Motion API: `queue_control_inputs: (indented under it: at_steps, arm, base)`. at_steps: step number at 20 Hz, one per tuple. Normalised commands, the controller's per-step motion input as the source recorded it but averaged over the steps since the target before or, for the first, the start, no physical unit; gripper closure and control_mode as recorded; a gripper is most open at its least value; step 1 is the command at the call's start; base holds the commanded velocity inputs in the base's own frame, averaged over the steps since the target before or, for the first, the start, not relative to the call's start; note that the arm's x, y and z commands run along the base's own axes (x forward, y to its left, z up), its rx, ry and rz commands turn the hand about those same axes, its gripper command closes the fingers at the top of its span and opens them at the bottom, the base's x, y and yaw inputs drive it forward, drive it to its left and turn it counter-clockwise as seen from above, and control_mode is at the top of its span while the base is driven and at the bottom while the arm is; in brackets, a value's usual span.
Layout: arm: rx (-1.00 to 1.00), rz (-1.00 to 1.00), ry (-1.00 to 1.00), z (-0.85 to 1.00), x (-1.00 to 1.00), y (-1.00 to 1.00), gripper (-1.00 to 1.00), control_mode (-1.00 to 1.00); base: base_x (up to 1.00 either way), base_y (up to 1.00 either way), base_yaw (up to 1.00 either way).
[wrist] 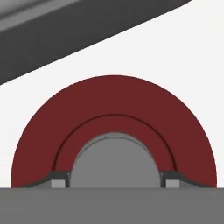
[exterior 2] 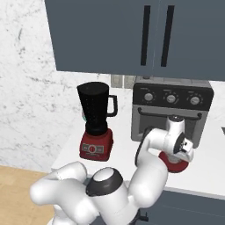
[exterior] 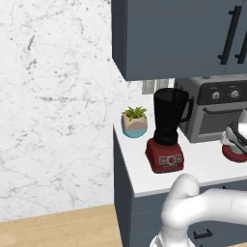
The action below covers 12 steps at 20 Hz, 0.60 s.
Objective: Close the lid blender by securely placing the lid on top.
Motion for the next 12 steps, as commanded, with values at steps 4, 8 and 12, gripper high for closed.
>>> queue_control_inputs:
  at_steps: [4,8,12]
  arm:
    - [0.00,0.00,0.00,0.73,-0.23,0.00,1.00,-1.00]
    - [0.00,0.00,-0.04,0.88,-0.44,0.00,1.00,-1.00]
    - [0.00,0.00,-0.11,0.86,-0.57,0.06,1.00,-1.00]
  base:
    - [0.00,0.00,0.00]
    - [0.00,0.00,0.00]
    - [0.00,0.00,0.00]
